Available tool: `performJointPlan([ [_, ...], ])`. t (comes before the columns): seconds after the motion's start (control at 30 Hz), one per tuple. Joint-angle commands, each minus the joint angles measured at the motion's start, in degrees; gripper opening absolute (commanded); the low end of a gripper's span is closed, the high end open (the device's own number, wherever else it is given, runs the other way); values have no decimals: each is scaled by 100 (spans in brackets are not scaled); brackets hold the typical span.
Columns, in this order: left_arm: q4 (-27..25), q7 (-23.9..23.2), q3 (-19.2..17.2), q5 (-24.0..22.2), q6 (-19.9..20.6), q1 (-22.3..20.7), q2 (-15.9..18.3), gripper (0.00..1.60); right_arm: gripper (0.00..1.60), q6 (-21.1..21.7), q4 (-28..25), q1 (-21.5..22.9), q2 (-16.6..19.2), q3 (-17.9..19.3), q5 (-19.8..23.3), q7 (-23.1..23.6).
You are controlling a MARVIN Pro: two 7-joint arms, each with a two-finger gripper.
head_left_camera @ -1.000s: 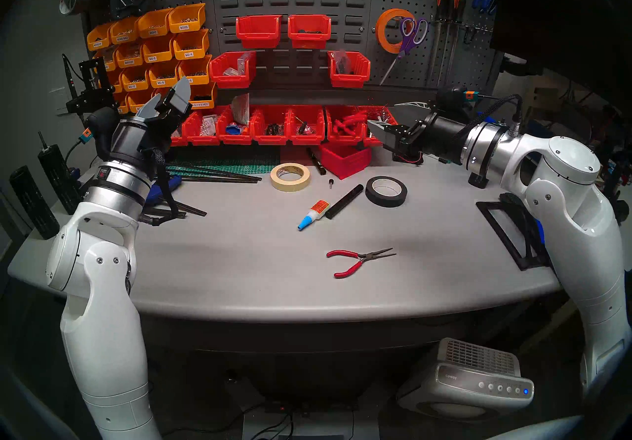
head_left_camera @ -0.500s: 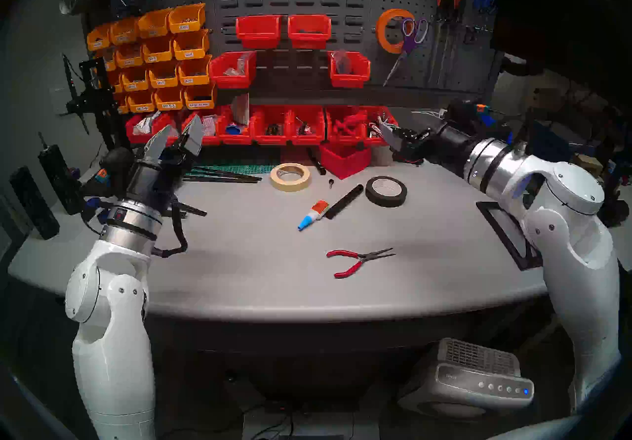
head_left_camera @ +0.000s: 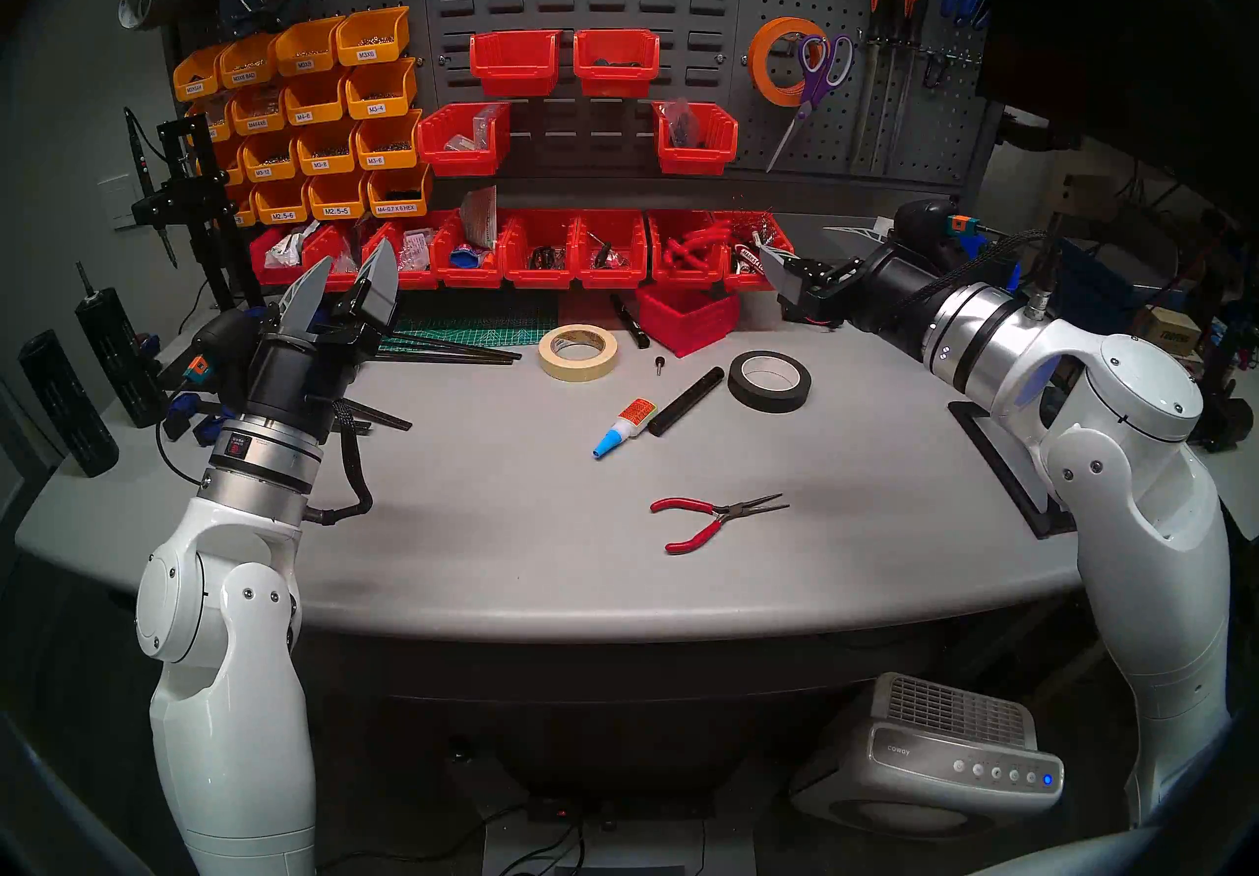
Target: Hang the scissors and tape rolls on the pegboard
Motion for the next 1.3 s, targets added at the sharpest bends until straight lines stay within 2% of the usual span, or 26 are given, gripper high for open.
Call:
performJointPlan([
  [0.0,-149,-67,6,-28,-99,-86,3,160,160,-31,-137,77,9,101,2,-1],
  [0.7,-145,-110,-12,-9,-85,-100,-38,160,160,-20,-139,79,-7,103,-11,2],
  [0.73,-145,-112,-12,-8,-85,-101,-40,160,160,39,-64,115,89,23,50,168],
  [0.83,-145,-114,-13,-7,-83,-102,-42,160,160,147,-10,253,146,-170,66,212],
  [0.87,-145,-114,-14,-7,-83,-102,-42,160,160,145,45,362,12,-293,146,154],
  [0.93,-143,-116,-15,-7,-80,-102,-43,160,160,217,185,684,11,-646,194,228],
  [1.03,-142,-117,-16,-7,-77,-103,-44,160,160,247,202,750,32,-778,234,288],
  [1.27,-137,-120,-19,-8,-71,-103,-44,160,160,382,479,1090,-295,-1143,289,335],
])
